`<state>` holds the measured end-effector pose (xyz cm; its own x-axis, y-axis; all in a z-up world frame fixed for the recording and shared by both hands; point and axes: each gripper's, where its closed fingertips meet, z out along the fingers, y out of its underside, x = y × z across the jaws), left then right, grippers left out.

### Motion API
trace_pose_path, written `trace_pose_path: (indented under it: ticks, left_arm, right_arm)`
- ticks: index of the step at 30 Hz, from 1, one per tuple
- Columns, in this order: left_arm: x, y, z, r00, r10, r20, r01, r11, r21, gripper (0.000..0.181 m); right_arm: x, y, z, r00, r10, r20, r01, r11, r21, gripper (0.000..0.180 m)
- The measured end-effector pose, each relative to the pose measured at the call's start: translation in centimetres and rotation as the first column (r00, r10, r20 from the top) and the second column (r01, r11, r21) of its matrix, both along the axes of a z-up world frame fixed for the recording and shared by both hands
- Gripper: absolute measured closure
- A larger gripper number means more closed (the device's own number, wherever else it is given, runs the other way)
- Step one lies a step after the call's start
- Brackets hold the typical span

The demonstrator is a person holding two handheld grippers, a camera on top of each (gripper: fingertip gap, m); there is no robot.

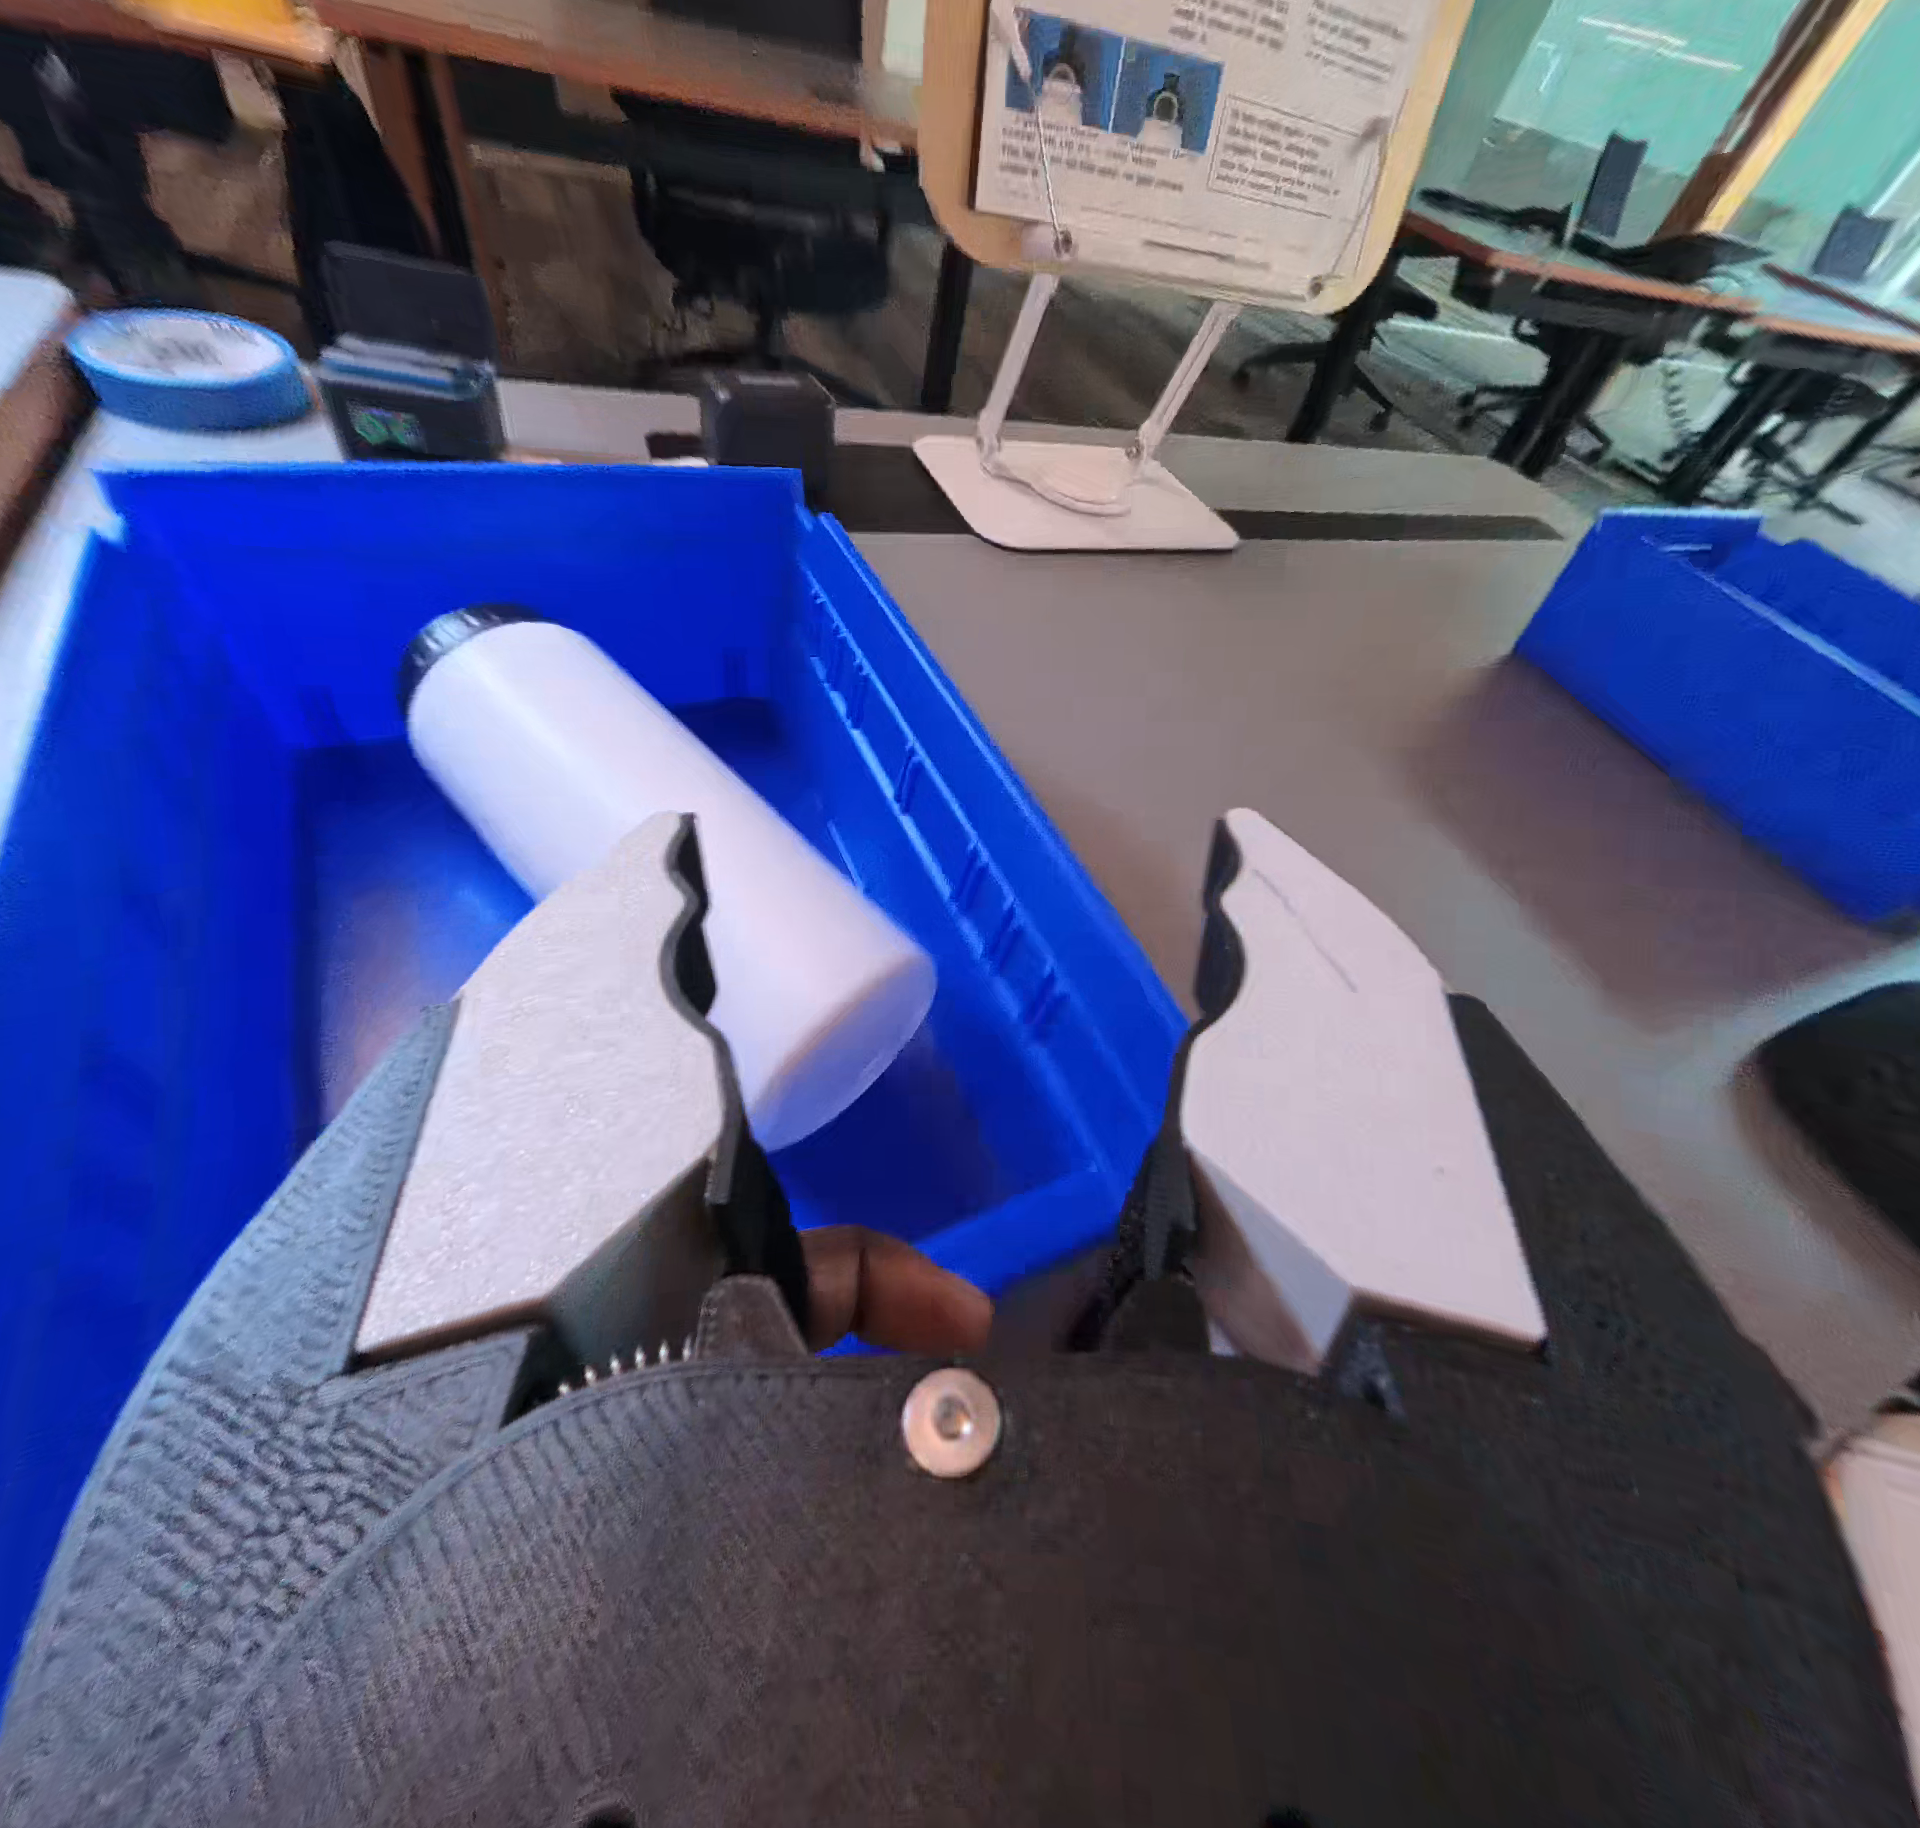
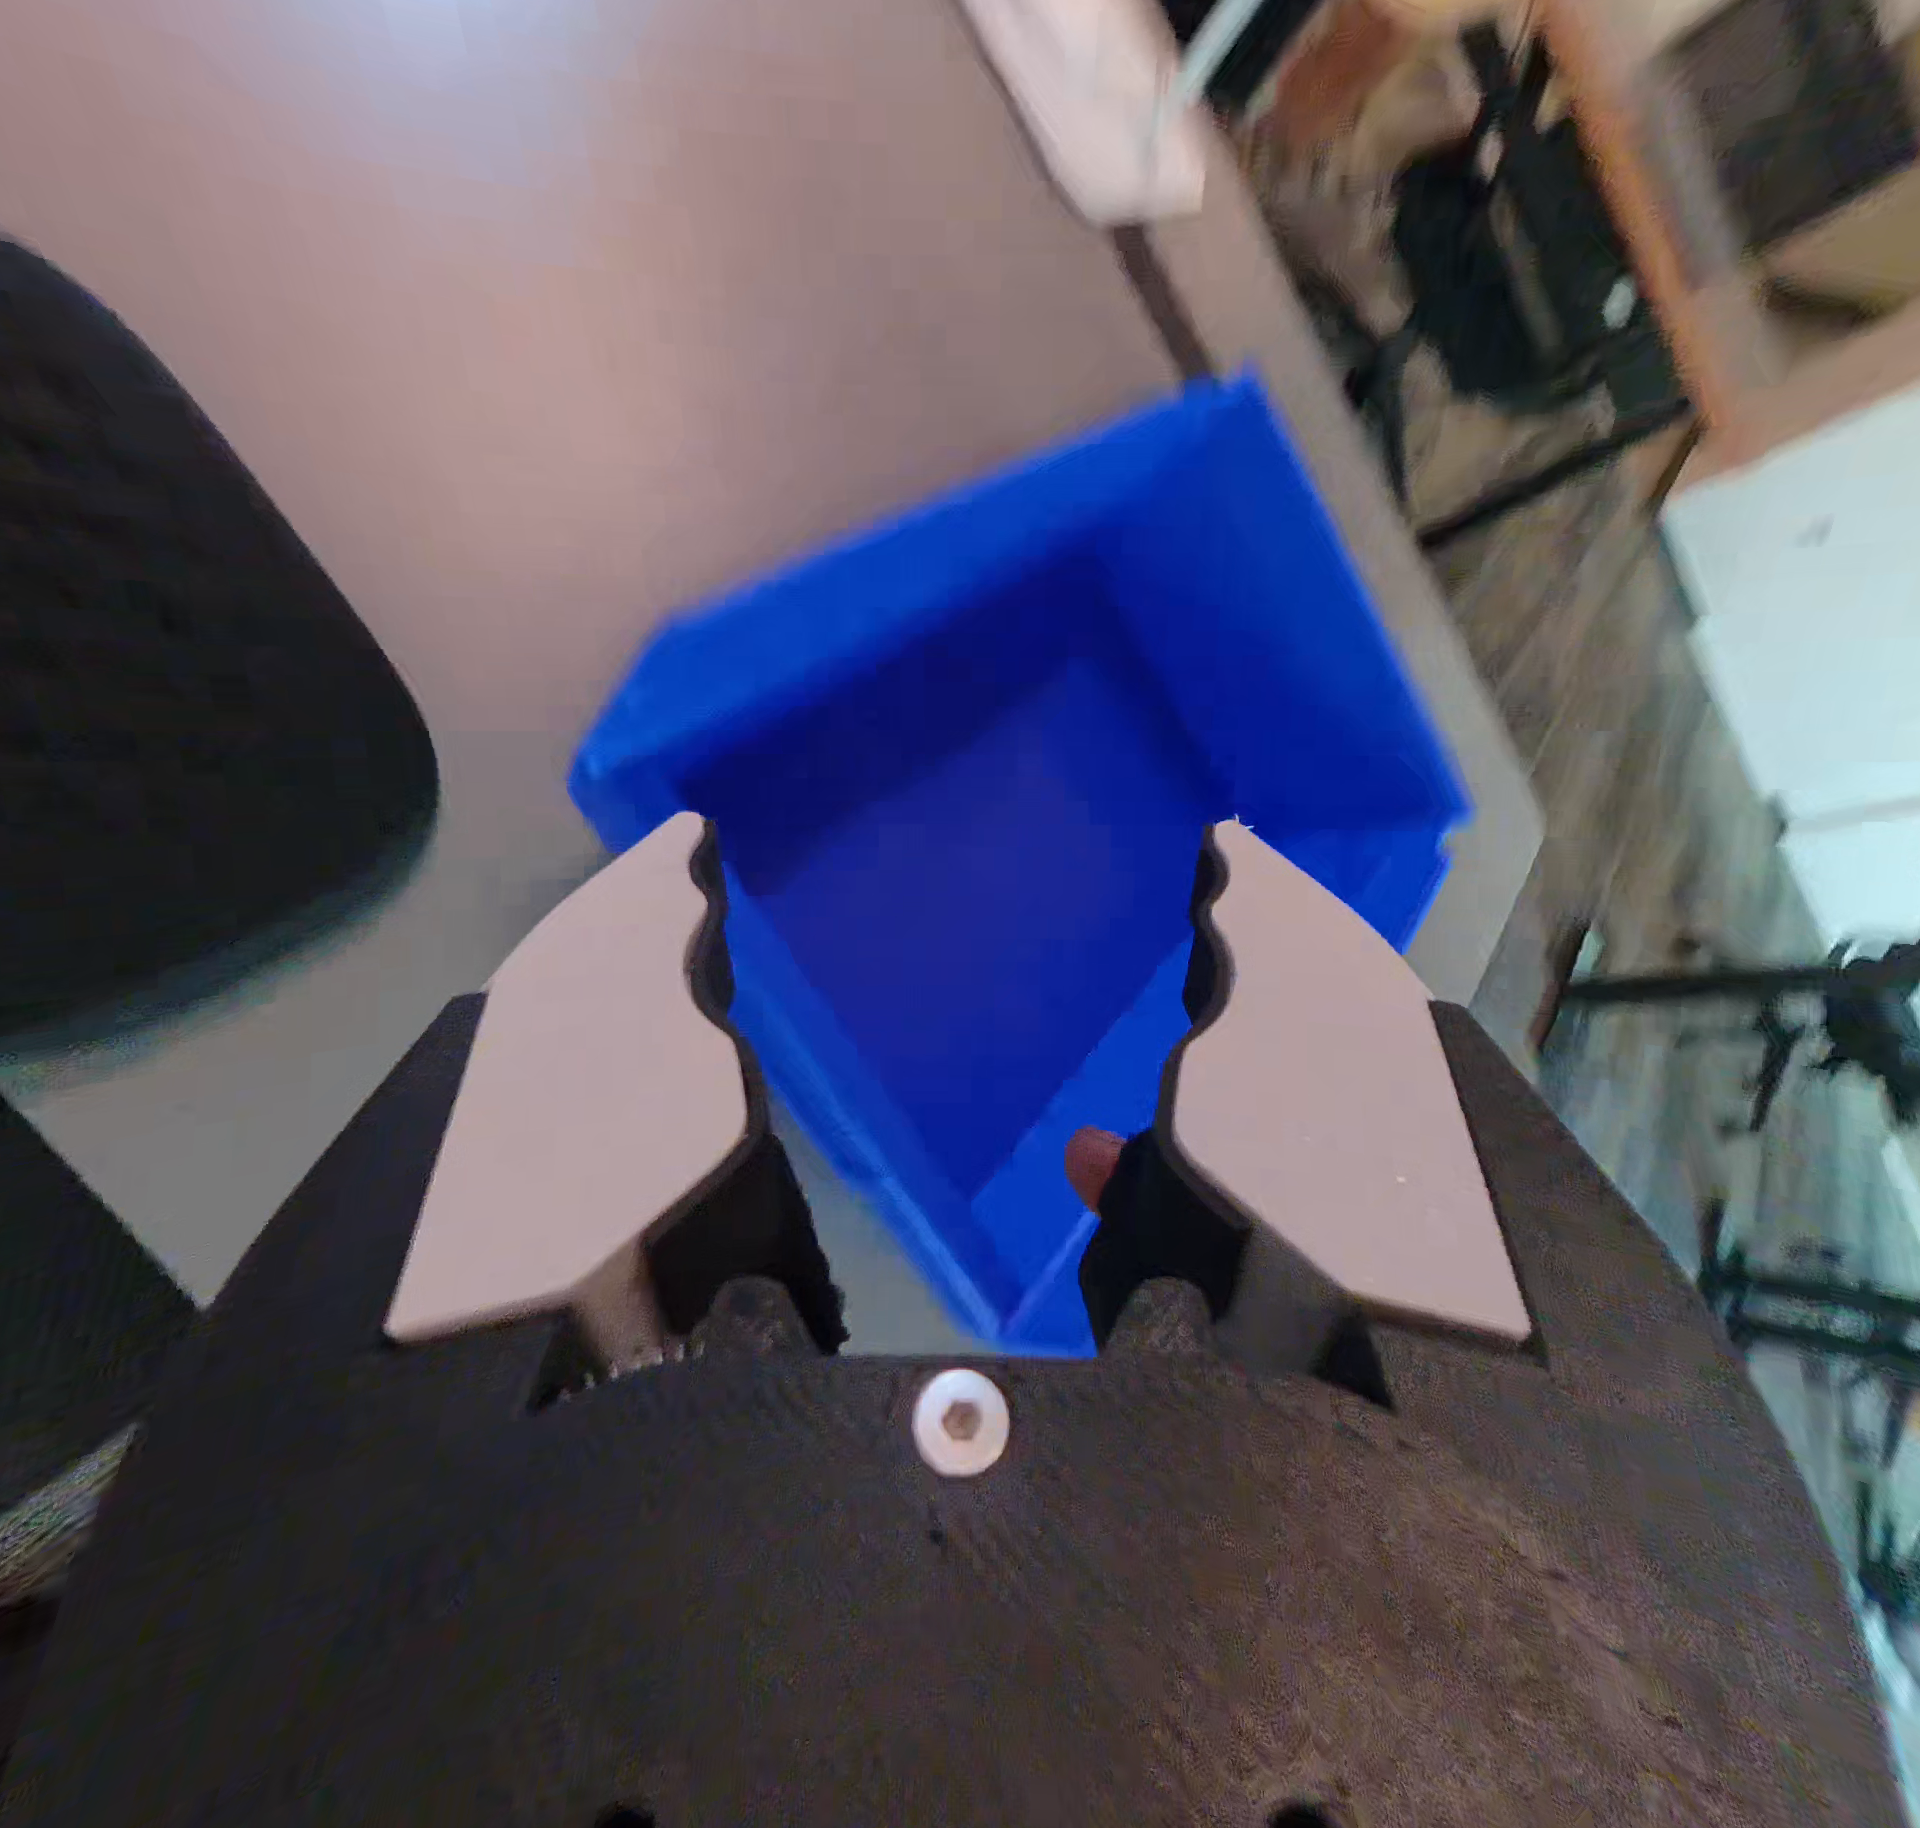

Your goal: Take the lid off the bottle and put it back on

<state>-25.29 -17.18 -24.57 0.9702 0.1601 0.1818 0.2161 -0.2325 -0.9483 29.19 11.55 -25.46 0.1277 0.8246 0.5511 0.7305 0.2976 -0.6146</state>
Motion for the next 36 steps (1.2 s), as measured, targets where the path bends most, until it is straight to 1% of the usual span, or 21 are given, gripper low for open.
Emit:
trace_pose_path:
  ticks: [1, 3, 5, 6, 8, 9, 13, 15, 16, 17, 18, 21, 23, 24, 25, 27, 30, 31, 33, 34, 36]
  left_arm:
    - [-0.4, 1.1, 0.1, 0.999, -0.011, 0.04, 0.013, 0.999, -0.04, 0.078]
    - [-3.0, 2.7, -1.2, 1.0, 0.002, 0.022, 0.004, 0.968, -0.251, 0.073]
    - [-7.3, 4.1, -2.4, 0.998, 0.065, 0.011, -0.054, 0.905, -0.422, 0.073]
    - [-8.7, 5.0, -2.9, 0.992, 0.094, 0.086, -0.043, 0.883, -0.467, 0.073]
    - [-9.7, 6.7, -4.4, 0.945, 0.128, 0.3, 0.061, 0.834, -0.548, 0.066]
    - [-10.3, 7.3, -5.0, 0.93, 0.15, 0.337, 0.082, 0.806, -0.586, 0.063]
    - [-12.7, 8.6, -8.1, 0.954, 0.189, 0.232, 0.046, 0.673, -0.738, 0.061]
    - [-13.0, 8.7, -10.4, 0.96, 0.193, 0.203, 0.047, 0.604, -0.796, 0.066]
    - [-12.4, 8.8, -11.7, 0.953, 0.19, 0.236, 0.083, 0.584, -0.808, 0.065]
    - [-11.3, 8.9, -12.8, 0.937, 0.186, 0.294, 0.142, 0.568, -0.811, 0.075]
    - [-10.7, 8.9, -13.7, 0.942, 0.166, 0.292, 0.159, 0.545, -0.823, 0.074]
    - [-10.3, 8.8, -13.8, 0.985, 0.05, 0.165, 0.123, 0.469, -0.875, 0.081]
    - [-10.1, 8.9, -13.1, 0.995, -0.017, 0.102, 0.098, 0.469, -0.878, 0.089]
    - [-10.2, 9.2, -12.1, 0.998, -0.049, 0.049, 0.068, 0.501, -0.863, 0.09]
    - [-10.4, 9.6, -10.6, 0.997, -0.076, -0.015, 0.03, 0.554, -0.832, 0.09]
    - [-10.6, 10.4, -6.5, 0.985, -0.098, -0.144, -0.038, 0.687, -0.725, 0.091]
    - [-9.1, 11.3, 1.6, 0.945, -0.086, -0.315, -0.066, 0.894, -0.443, 0.091]
    - [-7.9, 11.4, 4.6, 0.924, -0.071, -0.375, -0.061, 0.942, -0.329, 0.091]
    - [-3.4, 11.5, 10.0, 0.892, -0.073, -0.446, 0.034, 0.995, -0.095, 0.091]
    - [-0.2, 11.6, 12.2, 0.888, -0.09, -0.451, 0.112, 0.993, 0.023, 0.091]
    - [6.9, 11.8, 15.0, 0.88, -0.181, -0.439, 0.294, 0.934, 0.205, 0.09]
  right_arm:
    - [-1.6, -0.8, 1.1, 0.999, 0.046, -0.015, -0.046, 0.998, 0.038, 0.093]
    - [-4.4, -2.3, 2.5, 0.993, 0.12, 0.004, -0.12, 0.988, 0.099, 0.092]
    - [-7.0, -4.1, 3.4, 0.98, 0.199, 0.016, -0.2, 0.971, 0.133, 0.092]
    - [-8.2, -5.1, 3.7, 0.97, 0.242, 0.014, -0.242, 0.959, 0.145, 0.092]
    - [-9.8, -6.5, 4.3, 0.956, 0.294, 0.016, -0.291, 0.938, 0.188, 0.095]
    - [-10.2, -6.9, 4.5, 0.951, 0.307, 0.026, -0.305, 0.929, 0.209, 0.097]
    - [-10.4, -7.8, 4.7, 0.942, 0.331, 0.058, -0.335, 0.906, 0.26, 0.105]
    - [-10.2, -7.8, 4.6, 0.942, 0.328, 0.066, -0.334, 0.903, 0.27, 0.107]
    - [-10.0, -7.8, 4.5, 0.943, 0.326, 0.07, -0.332, 0.904, 0.271, 0.108]
    - [-9.8, -7.7, 4.4, 0.944, 0.321, 0.073, -0.328, 0.904, 0.273, 0.108]
    - [-9.7, -7.5, 4.3, 0.946, 0.313, 0.08, -0.323, 0.904, 0.28, 0.109]
    - [-9.3, -7.1, 3.8, 0.951, 0.288, 0.11, -0.308, 0.901, 0.307, 0.111]
    - [-9.3, -7.1, 3.5, 0.951, 0.285, 0.118, -0.308, 0.897, 0.318, 0.113]
    - [-9.4, -7.2, 3.4, 0.951, 0.289, 0.113, -0.31, 0.896, 0.319, 0.114]
    - [-9.6, -7.4, 3.4, 0.95, 0.298, 0.097, -0.313, 0.896, 0.314, 0.115]
    - [-10.2, -8.1, 3.7, 0.946, 0.324, 0.022, -0.316, 0.905, 0.285, 0.118]
    - [-12.0, -9.6, 4.8, 0.909, 0.39, -0.144, -0.357, 0.91, 0.213, 0.121]
    - [-12.9, -10.1, 5.4, 0.886, 0.411, -0.213, -0.374, 0.907, 0.194, 0.122]
    - [-15.0, -11.1, 6.9, 0.819, 0.441, -0.366, -0.415, 0.897, 0.151, 0.124]
    - [-16.2, -11.6, 7.9, 0.777, 0.445, -0.445, -0.438, 0.89, 0.125, 0.124]
    - [-18.8, -12.6, 10.1, 0.673, 0.44, -0.594, -0.497, 0.864, 0.076, 0.126]
